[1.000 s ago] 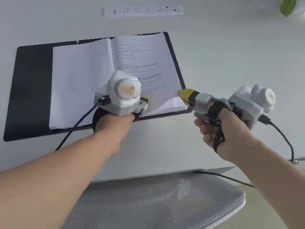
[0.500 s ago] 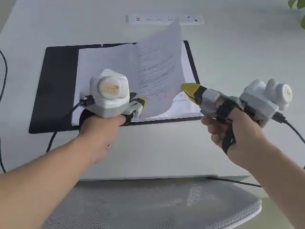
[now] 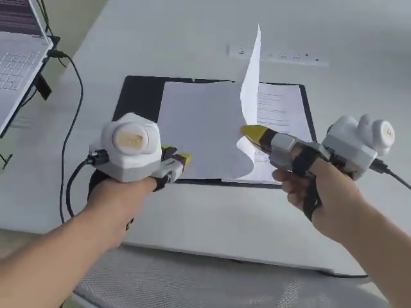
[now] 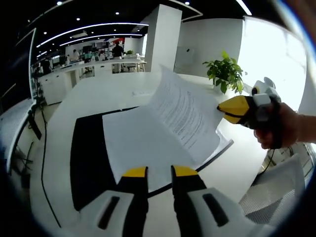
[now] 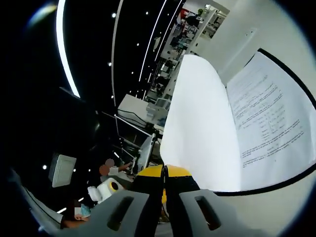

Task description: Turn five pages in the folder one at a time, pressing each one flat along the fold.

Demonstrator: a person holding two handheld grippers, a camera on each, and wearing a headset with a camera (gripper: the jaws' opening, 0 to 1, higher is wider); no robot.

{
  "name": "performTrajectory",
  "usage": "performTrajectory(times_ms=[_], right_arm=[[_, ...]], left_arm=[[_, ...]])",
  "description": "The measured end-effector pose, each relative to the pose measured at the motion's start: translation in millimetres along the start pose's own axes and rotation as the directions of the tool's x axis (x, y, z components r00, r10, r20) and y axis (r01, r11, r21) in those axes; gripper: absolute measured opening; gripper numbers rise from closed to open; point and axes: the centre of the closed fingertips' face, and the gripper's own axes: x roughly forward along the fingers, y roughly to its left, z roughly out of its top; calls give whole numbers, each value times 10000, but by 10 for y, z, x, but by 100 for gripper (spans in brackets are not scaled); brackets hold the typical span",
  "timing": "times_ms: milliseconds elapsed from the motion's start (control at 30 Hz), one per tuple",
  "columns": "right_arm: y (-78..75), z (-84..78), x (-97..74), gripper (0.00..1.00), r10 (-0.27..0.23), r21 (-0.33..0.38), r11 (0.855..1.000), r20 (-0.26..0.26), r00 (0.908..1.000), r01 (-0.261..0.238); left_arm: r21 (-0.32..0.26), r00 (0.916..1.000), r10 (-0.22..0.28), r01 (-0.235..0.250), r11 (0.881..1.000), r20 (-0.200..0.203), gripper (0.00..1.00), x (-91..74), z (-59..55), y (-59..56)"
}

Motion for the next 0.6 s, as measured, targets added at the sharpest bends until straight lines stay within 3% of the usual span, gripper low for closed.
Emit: performTrajectory(times_ms=[100,333,567,600], right_arm=[[-49,-55,215,0,-33,-78,10000,-439,9990,30],[-52,-328,540,0,-65,-44,10000,-1118,9937,60],[-319,-569,866,0,-537,-108,9986,-1954,9792,526],[-366,-629,902,0,-714,-90,9974,-2160,9738,711]], left_arm=[[-188,9998,203,-203,9996,-10,16,-110,-56,146],[-547,9991,425,-427,9976,-33,15,-284,-164,319],[-818,9986,514,-525,9953,-158,15,-396,-290,443],[-854,9983,544,-560,9948,-216,15,-409,-312,463]])
